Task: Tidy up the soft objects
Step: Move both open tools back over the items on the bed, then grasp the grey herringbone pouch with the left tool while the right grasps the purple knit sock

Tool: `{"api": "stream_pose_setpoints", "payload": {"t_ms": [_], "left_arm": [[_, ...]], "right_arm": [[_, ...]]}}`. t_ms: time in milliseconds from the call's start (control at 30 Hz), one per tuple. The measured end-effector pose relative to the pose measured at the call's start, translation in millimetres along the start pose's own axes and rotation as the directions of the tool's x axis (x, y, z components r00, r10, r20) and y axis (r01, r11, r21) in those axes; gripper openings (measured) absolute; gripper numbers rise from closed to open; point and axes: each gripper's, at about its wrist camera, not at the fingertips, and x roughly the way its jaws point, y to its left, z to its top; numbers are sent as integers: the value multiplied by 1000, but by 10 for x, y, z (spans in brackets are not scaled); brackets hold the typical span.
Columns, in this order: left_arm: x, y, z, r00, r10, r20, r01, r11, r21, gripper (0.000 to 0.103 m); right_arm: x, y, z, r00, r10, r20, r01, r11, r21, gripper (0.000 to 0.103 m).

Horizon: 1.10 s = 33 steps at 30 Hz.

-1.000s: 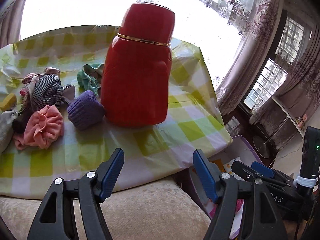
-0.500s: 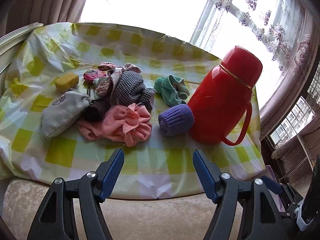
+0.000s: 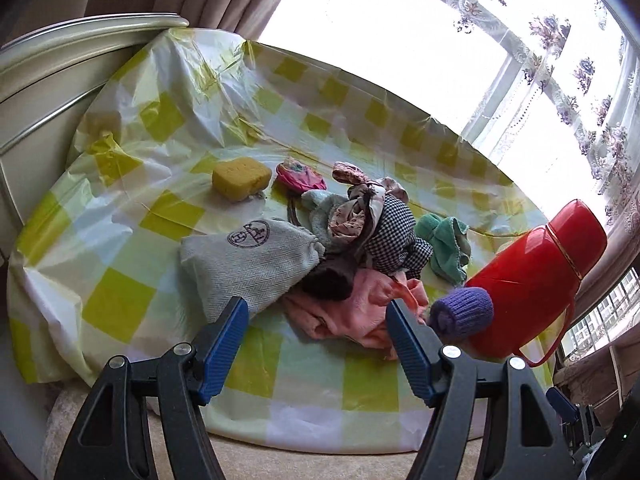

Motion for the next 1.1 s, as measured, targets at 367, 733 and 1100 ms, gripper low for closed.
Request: {"api": "stream_pose_setpoints", "payload": {"t_ms": [367, 733, 1100], "left_arm": [[370, 294, 222, 993, 98, -60, -94, 994, 62, 72], [579, 355, 294, 989, 130, -72, -120, 983, 138, 72], [870, 391, 329, 986, 117, -121, -91, 975, 202, 77]], "right_arm": [[292, 344, 274, 997, -59, 53, 65, 992, -107, 88], [646, 705, 454, 982, -164, 94, 182, 953, -243, 88], [985, 783, 591, 975, -207, 81, 221, 940, -261, 88]]}}
